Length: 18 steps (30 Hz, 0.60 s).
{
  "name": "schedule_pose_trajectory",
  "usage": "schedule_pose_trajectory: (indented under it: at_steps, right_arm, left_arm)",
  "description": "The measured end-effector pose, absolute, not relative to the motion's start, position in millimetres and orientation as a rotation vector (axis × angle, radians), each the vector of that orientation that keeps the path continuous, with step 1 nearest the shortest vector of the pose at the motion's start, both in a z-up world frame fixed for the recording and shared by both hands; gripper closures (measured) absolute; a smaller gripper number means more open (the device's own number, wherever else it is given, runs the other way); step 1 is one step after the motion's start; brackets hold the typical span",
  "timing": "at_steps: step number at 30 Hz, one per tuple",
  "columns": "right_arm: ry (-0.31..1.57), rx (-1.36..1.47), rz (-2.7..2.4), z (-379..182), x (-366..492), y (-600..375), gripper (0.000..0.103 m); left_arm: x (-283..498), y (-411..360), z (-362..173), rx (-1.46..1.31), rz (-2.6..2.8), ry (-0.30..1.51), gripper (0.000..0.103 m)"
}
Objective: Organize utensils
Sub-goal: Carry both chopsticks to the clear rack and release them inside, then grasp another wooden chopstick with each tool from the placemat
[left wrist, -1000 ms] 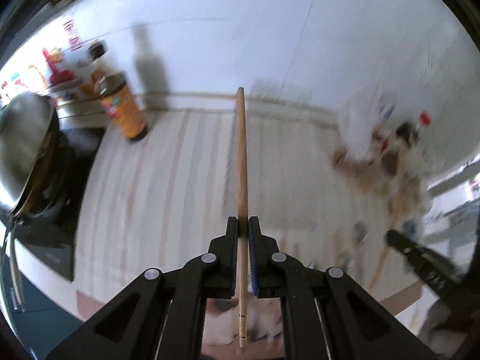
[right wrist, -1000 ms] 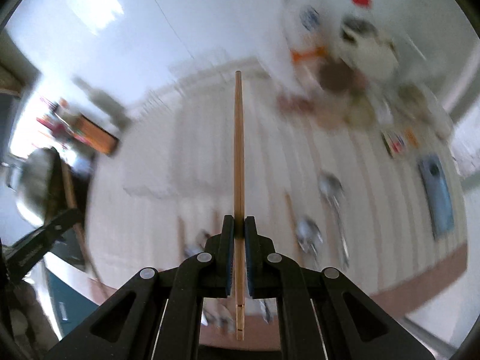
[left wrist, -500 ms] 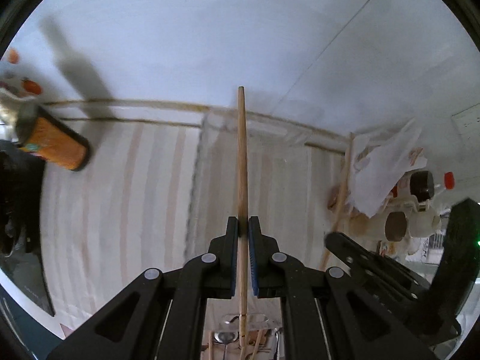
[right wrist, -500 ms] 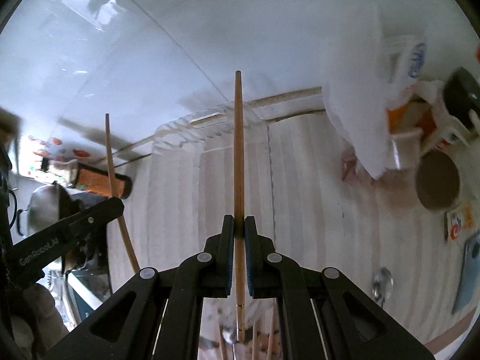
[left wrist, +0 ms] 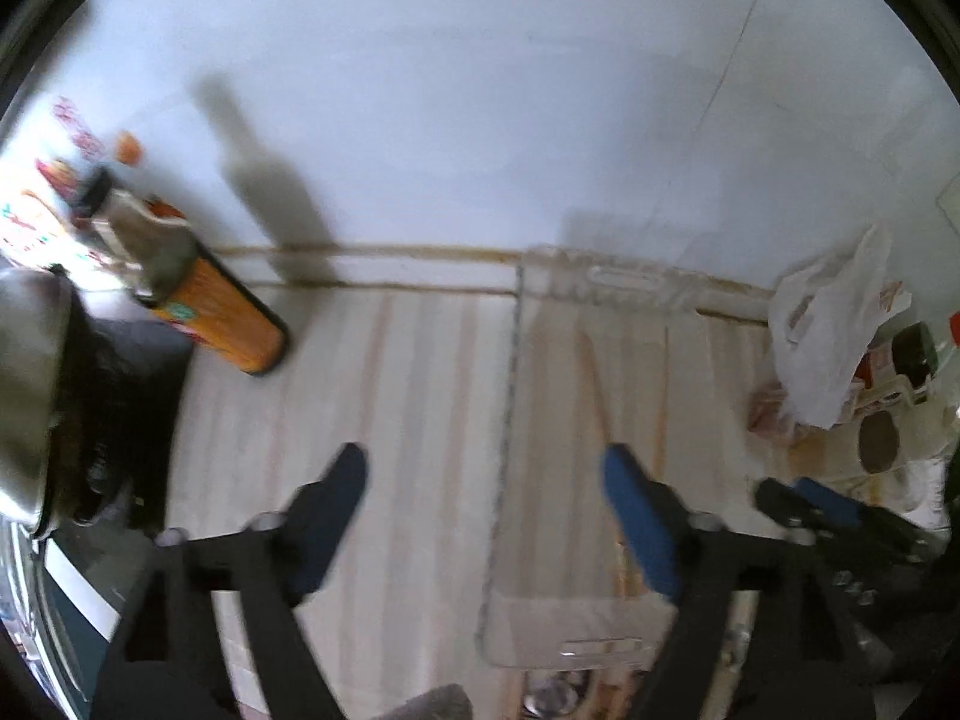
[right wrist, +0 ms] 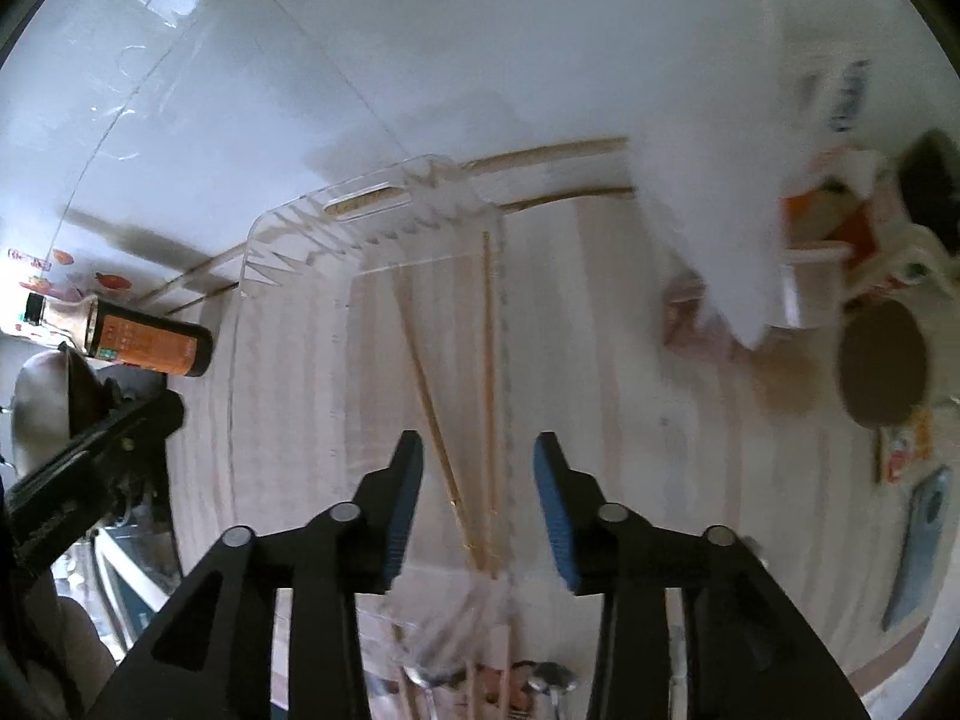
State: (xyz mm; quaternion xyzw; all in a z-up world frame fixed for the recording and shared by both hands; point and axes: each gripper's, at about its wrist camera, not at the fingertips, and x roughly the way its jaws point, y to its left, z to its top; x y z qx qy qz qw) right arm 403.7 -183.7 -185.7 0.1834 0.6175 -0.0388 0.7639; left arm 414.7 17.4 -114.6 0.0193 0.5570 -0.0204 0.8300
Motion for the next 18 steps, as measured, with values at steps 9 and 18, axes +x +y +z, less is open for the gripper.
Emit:
schedule_pose_trajectory:
  at_steps: [9, 18]
  right_arm:
    - [1.153, 0.320, -0.214, -152, 332, -192, 0.034]
    - [1.159, 0.324, -0.296, -159, 263, -199, 0.034]
  left_arm:
    - [358, 26, -117, 0.070, -0.018, 1.127, 0.000]
    - [304, 24, -145, 0.099, -0.036, 1.192, 0.000]
